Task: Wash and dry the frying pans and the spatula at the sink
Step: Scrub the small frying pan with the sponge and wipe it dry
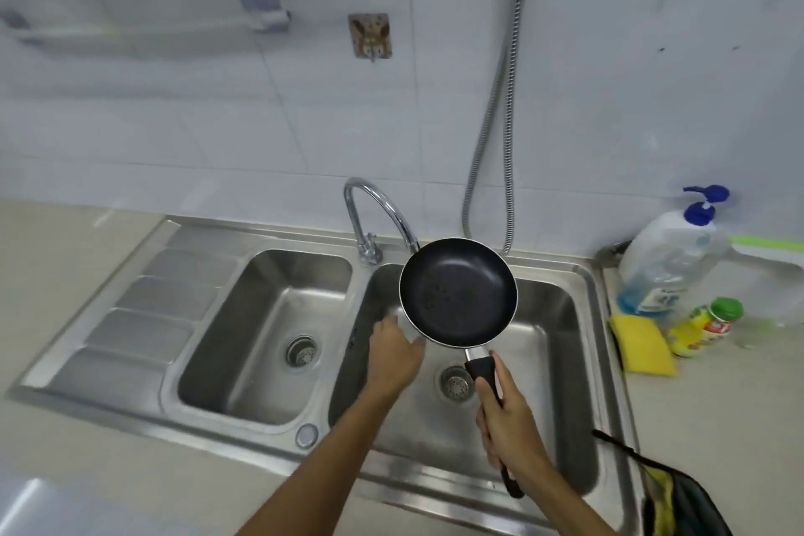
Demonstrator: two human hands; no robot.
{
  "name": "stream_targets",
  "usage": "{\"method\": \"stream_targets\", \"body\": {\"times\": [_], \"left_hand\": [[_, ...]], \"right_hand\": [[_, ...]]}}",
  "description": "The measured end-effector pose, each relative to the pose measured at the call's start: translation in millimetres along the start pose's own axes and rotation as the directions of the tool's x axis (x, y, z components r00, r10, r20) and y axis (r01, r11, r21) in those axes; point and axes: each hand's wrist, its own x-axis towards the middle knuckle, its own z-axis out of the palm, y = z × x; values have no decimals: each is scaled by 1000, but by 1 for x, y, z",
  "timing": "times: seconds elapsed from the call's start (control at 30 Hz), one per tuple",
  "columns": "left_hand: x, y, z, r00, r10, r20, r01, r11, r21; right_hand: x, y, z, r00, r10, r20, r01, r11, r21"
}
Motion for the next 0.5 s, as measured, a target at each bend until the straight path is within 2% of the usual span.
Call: {"method": "stream_targets", "body": {"times": [0.07, 0.13, 0.23, 0.3, 0.33, 0.4, 0.5], "left_hand": [[41, 3, -29, 987, 111, -117, -91, 983, 160], [83, 15, -50, 965, 210, -156, -161, 947, 279], [137, 30, -68, 936, 353, -6, -291, 782, 551], [162, 27, -64, 924, 357, 134, -353, 667, 657], [166, 22, -59, 926, 335, 174, -359, 644, 676], [166, 14, -48, 926, 350, 140, -348, 653, 673], [155, 1, -31, 932, 362, 0, -285, 733, 617]], "right_hand": [[10, -1, 7, 1000, 15, -3, -15, 1000, -28], [18, -4, 12, 999, 28, -19, -29, 998, -52], [22, -4, 13, 998, 55, 1, -55, 995, -82], [22, -2, 12, 997, 79, 0, -79, 993, -91], [20, 0, 11, 996, 92, 7, -91, 992, -88], [19, 2, 8, 993, 119, 18, -116, 988, -100], [19, 6, 9, 989, 144, 18, -140, 979, -145]]}}
